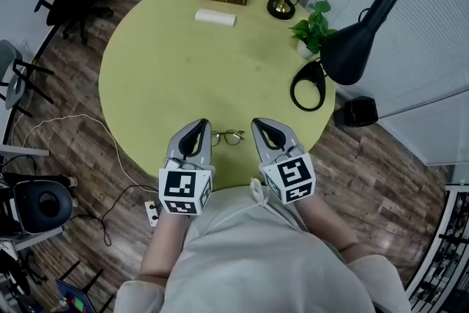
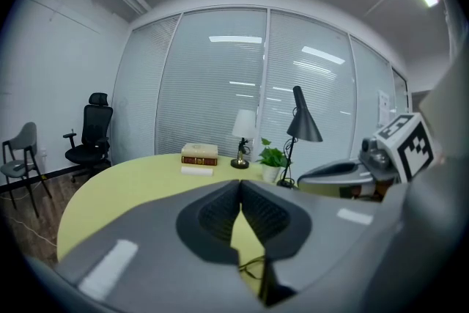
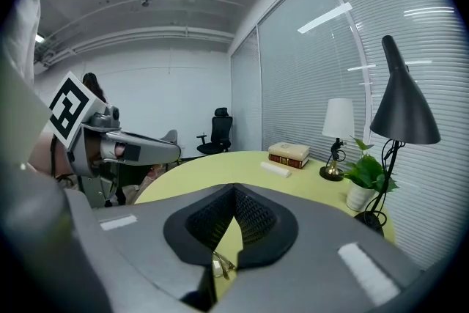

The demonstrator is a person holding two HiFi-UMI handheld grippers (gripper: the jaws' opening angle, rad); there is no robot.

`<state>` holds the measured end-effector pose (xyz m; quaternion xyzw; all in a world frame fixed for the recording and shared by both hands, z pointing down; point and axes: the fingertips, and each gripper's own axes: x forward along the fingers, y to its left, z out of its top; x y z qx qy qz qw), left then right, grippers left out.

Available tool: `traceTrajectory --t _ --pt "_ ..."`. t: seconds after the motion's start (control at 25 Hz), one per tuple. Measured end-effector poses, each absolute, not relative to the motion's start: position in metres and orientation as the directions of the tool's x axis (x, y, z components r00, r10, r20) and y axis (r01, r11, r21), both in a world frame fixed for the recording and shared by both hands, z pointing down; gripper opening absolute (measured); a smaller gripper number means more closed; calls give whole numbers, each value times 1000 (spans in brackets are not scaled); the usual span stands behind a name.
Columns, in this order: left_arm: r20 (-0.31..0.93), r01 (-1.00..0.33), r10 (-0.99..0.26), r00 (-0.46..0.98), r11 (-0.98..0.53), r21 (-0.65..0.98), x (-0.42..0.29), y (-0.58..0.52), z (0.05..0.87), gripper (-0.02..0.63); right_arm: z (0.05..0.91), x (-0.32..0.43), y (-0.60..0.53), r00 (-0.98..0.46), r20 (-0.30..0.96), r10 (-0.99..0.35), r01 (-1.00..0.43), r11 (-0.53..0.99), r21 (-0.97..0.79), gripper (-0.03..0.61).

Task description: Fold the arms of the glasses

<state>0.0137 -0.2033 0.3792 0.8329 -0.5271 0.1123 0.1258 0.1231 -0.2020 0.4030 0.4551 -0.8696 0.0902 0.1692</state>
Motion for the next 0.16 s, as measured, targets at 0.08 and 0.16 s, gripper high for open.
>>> traceTrajectory --t 0.08,0.16 --pt "323 -905 -847 422 -416 92 15 -204 380 6 405 124 -202 -528 383 -758 -822 570 -6 -2" --pt "328 -903 -844 425 -419 94 16 -205 382 6 407 124 -203 -529 388 -754 -820 572 -7 -2"
